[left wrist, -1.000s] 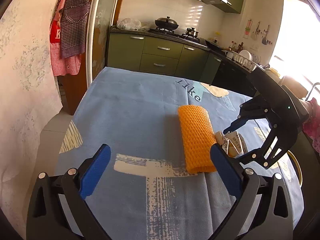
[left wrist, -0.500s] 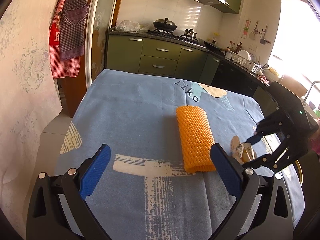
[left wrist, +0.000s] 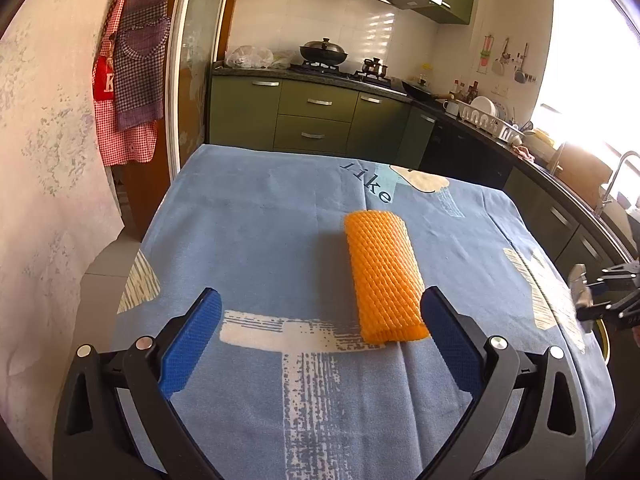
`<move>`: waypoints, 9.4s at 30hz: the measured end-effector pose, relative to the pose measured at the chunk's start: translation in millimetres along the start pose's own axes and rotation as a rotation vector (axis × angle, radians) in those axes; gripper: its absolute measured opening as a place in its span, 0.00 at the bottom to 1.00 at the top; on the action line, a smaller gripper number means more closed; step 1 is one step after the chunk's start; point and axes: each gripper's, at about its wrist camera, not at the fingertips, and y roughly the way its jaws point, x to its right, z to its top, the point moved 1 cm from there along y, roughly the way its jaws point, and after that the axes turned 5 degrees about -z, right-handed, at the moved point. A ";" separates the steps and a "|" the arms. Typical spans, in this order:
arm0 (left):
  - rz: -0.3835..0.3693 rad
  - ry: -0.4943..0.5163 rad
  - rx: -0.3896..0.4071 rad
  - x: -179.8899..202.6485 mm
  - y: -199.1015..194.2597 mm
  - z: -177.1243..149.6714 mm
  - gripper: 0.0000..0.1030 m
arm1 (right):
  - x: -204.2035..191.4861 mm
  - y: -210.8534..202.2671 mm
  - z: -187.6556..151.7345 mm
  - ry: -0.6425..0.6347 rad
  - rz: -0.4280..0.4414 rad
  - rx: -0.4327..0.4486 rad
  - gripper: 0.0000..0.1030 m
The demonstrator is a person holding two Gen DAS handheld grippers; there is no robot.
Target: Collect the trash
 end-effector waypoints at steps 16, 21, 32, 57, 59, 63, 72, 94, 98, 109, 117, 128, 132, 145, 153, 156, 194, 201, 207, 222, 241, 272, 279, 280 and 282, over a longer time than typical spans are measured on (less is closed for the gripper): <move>0.007 0.069 -0.010 12.9 6.9 -2.9 0.95 | 215.9 -4.0 -139.7 0.663 -0.388 -0.084 0.59; 0.006 0.080 -0.011 15.5 7.7 -3.3 0.95 | 217.1 -11.9 -146.5 0.711 -0.400 -0.058 0.62; -0.005 0.108 -0.036 22.7 14.1 -5.2 0.95 | 129.6 -57.9 -180.2 0.764 -0.324 0.137 0.68; 0.020 0.168 -0.387 74.5 113.3 31.4 0.95 | 70.7 -71.0 -225.3 0.781 -0.225 0.288 0.71; 0.039 0.156 -0.412 73.6 126.8 32.1 0.95 | 72.0 -70.7 -227.2 0.786 -0.219 0.291 0.71; 0.083 0.151 -0.440 70.1 141.3 33.5 0.95 | 75.4 -68.8 -229.1 0.797 -0.212 0.293 0.71; 0.094 0.147 -0.466 67.8 148.3 31.4 0.84 | 76.2 -62.8 -221.9 0.783 -0.194 0.292 0.71; 0.010 0.230 -0.404 108.1 105.4 35.3 0.21 | 73.8 -69.6 -227.1 0.790 -0.198 0.319 0.72; -0.044 0.280 -0.381 142.4 87.2 36.9 0.21 | 74.7 -74.4 -231.7 0.795 -0.214 0.332 0.72; -0.353 0.573 -0.390 326.3 46.1 16.0 0.21 | 91.4 -91.6 -273.8 0.869 -0.307 0.355 0.73; -0.540 0.724 -0.473 474.4 67.7 -21.8 0.21 | 110.5 -103.1 -304.1 0.942 -0.335 0.402 0.73; -0.590 0.794 -0.616 586.6 144.2 -79.7 0.34 | 133.8 -100.9 -331.0 1.015 -0.327 0.405 0.74; -0.582 0.807 -0.601 606.1 156.7 -87.7 0.63 | 137.0 -98.4 -333.9 1.023 -0.320 0.403 0.74; -0.543 0.741 -0.524 550.5 127.3 -61.6 0.88 | 128.5 -97.6 -323.8 0.997 -0.301 0.408 0.76; -0.459 0.589 -0.323 432.1 53.5 -26.0 0.95 | 106.6 -92.9 -294.5 0.914 -0.262 0.400 0.79; -0.390 0.526 -0.246 382.6 29.5 -11.0 0.95 | 92.7 -92.0 -276.0 0.865 -0.238 0.402 0.81; 0.005 0.155 0.096 124.7 -197.7 -44.7 0.95 | -62.9 -185.5 -188.8 0.491 -0.442 0.546 0.93; 0.003 0.160 0.088 128.2 -193.2 -43.5 0.95 | -62.2 -184.1 -189.7 0.493 -0.437 0.544 0.93; 0.003 0.161 0.089 128.7 -194.3 -42.2 0.95 | -63.6 -181.1 -187.7 0.486 -0.430 0.534 0.93; 0.010 0.157 0.083 128.4 -193.3 -40.6 0.95 | -60.6 -177.2 -187.9 0.492 -0.428 0.525 0.93; 0.009 0.172 0.059 131.9 -186.7 -43.4 0.95 | -57.1 -172.5 -189.3 0.507 -0.425 0.519 0.93; 0.006 0.177 0.045 130.2 -182.9 -47.7 0.95 | -56.5 -169.5 -190.3 0.510 -0.420 0.511 0.93; 0.003 0.180 0.044 130.6 -182.3 -47.7 0.95 | -56.6 -169.1 -190.4 0.509 -0.420 0.511 0.93; 0.003 0.181 0.042 130.5 -182.0 -48.1 0.95 | -56.5 -169.1 -190.5 0.510 -0.420 0.510 0.93; 0.003 0.181 0.040 130.2 -181.9 -47.9 0.95 | -56.6 -169.1 -190.4 0.509 -0.419 0.510 0.93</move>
